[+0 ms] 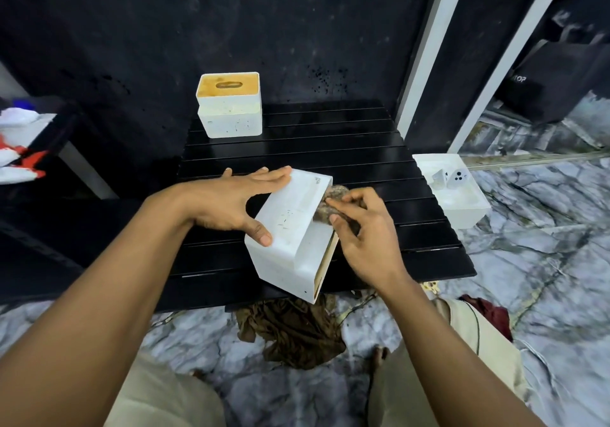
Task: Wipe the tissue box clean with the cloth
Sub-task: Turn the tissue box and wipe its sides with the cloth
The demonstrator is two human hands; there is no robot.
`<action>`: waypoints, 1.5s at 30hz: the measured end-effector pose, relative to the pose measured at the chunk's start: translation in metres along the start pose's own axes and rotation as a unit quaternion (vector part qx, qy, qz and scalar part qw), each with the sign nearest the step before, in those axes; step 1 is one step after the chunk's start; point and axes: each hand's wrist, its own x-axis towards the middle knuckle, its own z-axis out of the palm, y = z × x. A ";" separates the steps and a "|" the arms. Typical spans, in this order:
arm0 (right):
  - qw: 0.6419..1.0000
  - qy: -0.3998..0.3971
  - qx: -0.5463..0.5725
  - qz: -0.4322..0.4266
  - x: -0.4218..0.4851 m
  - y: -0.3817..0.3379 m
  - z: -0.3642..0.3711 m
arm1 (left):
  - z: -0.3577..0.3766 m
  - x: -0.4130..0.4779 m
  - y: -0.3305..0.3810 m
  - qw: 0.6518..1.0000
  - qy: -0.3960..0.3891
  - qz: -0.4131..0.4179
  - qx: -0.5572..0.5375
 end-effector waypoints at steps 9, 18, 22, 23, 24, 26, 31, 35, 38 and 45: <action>0.990 0.030 0.139 0.014 0.000 0.018 0.010 | 0.004 0.002 -0.009 1.000 0.012 0.008 -0.015; 0.980 -0.197 0.002 0.031 0.033 0.006 0.008 | 0.000 0.003 -0.009 1.000 0.012 -0.015 -0.006; 0.990 -0.056 -0.129 -0.014 0.028 0.021 0.000 | -0.002 0.001 -0.010 1.000 0.011 -0.027 -0.005; 0.992 -0.005 -0.125 0.006 0.028 0.026 -0.005 | -0.002 0.000 -0.009 1.000 0.010 -0.028 -0.004; 0.994 0.031 -0.104 0.031 0.026 0.031 -0.008 | -0.001 0.000 -0.009 1.000 0.010 -0.028 -0.006; 0.995 0.051 -0.069 0.045 0.021 0.029 -0.007 | -0.001 0.000 -0.007 1.000 0.011 -0.028 -0.006; 0.988 -0.008 -0.146 -0.045 0.019 0.006 0.021 | -0.002 0.001 -0.004 1.000 0.007 -0.027 0.000; 0.988 0.002 -0.151 0.011 0.034 0.008 0.020 | 0.002 -0.001 -0.007 0.999 0.015 -0.020 -0.021; 0.982 0.052 -0.177 0.030 0.034 0.007 0.021 | 0.005 -0.002 -0.008 0.999 0.022 -0.012 -0.039; 0.987 0.106 -0.119 0.027 0.020 0.006 0.027 | 0.005 -0.002 -0.009 0.999 0.020 -0.013 -0.044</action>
